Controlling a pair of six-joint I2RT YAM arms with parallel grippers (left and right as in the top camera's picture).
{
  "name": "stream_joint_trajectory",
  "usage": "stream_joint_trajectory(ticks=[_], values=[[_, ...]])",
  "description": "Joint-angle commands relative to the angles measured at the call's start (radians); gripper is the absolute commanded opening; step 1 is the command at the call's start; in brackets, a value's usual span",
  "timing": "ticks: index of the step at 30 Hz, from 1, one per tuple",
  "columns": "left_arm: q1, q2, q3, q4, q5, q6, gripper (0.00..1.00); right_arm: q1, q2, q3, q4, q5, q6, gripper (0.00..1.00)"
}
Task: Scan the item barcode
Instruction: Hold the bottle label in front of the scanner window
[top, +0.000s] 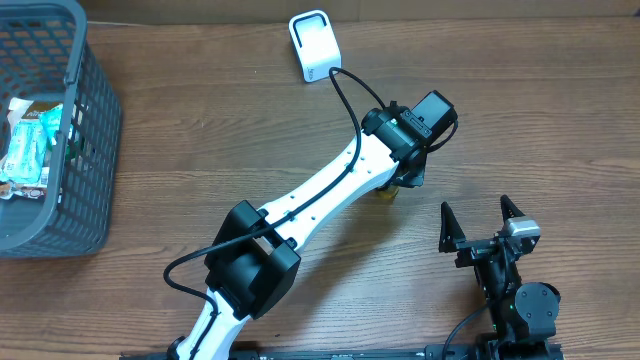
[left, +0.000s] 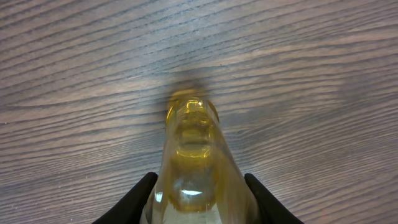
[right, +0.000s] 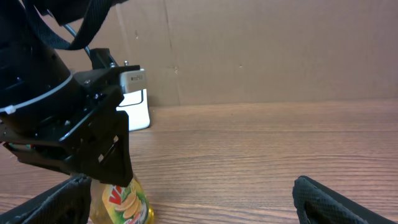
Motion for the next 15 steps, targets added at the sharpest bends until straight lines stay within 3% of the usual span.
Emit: stream_joint_trajectory(ticks=[1, 15], values=[[-0.009, 0.007, -0.017, 0.005, -0.001, -0.017, 0.12, 0.004, -0.007, -0.010, 0.003, 0.002, 0.007, 1.00], [-0.015, 0.007, -0.018, 0.008, -0.002, -0.016, 0.11, 0.004, -0.007, -0.010, 0.003, 0.002, 0.007, 1.00]])
